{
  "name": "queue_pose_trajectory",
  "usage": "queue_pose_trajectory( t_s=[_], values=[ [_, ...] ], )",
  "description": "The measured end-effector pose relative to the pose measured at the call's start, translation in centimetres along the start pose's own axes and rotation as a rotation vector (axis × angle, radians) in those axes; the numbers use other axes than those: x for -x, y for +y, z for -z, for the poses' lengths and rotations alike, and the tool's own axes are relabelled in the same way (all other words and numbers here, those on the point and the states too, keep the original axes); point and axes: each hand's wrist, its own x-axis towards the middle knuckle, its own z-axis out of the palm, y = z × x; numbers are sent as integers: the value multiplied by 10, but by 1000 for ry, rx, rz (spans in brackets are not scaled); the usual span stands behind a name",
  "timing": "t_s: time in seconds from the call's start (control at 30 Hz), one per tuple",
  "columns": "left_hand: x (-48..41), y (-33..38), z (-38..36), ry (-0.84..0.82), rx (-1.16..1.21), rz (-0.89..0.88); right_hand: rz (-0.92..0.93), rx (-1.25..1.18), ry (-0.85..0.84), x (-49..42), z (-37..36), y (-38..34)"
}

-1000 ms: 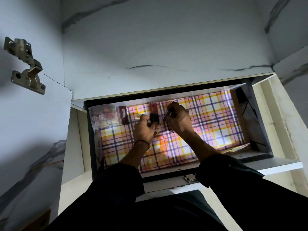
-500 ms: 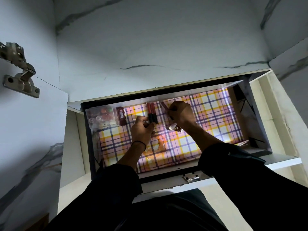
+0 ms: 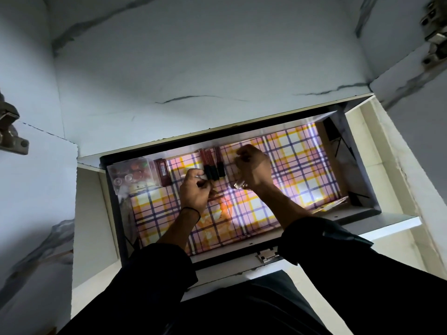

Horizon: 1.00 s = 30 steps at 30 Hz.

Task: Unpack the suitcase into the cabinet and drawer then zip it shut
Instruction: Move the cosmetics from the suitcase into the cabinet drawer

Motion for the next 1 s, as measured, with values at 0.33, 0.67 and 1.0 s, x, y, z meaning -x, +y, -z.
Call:
queue_pose_trajectory(
  t_s=[0.33, 0.67, 1.0],
  values=[
    [9, 4, 2, -6, 21, 12, -118, 335, 109, 10, 6, 29],
    [15, 6, 5, -83, -8, -34, 16, 348, 72, -19, -2, 12],
    [15, 16, 6, -71, -72, -1, 71, 296, 43, -5, -14, 22]
  ],
)
